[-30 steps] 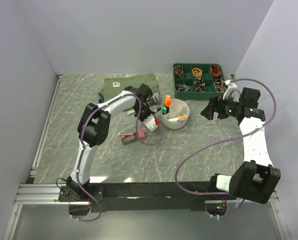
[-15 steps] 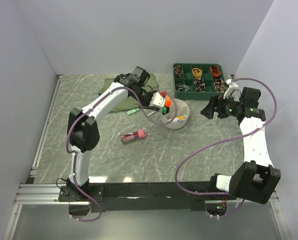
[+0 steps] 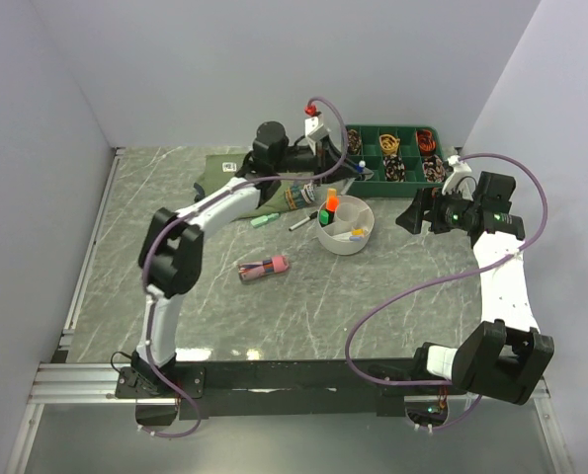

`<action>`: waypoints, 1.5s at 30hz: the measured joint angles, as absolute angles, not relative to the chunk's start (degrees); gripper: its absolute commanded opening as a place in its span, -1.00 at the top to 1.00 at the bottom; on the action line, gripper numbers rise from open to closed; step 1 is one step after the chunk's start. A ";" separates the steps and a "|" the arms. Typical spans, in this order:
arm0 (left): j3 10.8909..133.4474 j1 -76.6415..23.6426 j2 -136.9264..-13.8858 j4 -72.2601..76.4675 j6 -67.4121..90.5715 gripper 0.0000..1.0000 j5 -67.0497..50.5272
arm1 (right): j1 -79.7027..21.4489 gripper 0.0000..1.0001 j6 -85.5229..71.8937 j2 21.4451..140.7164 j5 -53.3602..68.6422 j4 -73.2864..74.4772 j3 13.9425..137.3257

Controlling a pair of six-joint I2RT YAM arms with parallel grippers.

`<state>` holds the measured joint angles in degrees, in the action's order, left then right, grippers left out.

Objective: Sort the stationery into containers
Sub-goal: Place the pen in the storage box.

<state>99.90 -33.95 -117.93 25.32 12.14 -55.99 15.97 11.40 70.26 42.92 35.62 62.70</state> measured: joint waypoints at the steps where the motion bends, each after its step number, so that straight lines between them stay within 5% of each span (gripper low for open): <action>1: 100.95 -34.13 -120.03 29.52 16.19 0.98 -56.31 | 15.97 -0.97 11.40 70.26 42.92 35.68 62.70; 9: 108.29 -38.37 -133.32 38.72 25.76 0.99 -57.41 | 15.97 -0.97 11.55 69.23 42.48 36.16 62.63; 25: 119.04 -40.60 -141.51 30.44 13.98 0.98 -57.91 | 16.01 -0.98 13.37 66.22 41.17 38.17 60.05; 29: 118.28 -40.34 -141.51 29.23 12.38 0.47 -57.32 | 16.01 -0.98 13.34 66.32 41.19 38.15 59.46; 32: 116.64 -40.38 -141.51 27.92 10.72 0.29 -56.69 | 16.01 -0.98 13.34 66.46 41.19 38.13 59.46; 45: 106.34 -40.10 -136.18 25.82 6.11 0.00 -52.90 | 16.01 -0.98 13.30 67.42 41.19 37.69 59.46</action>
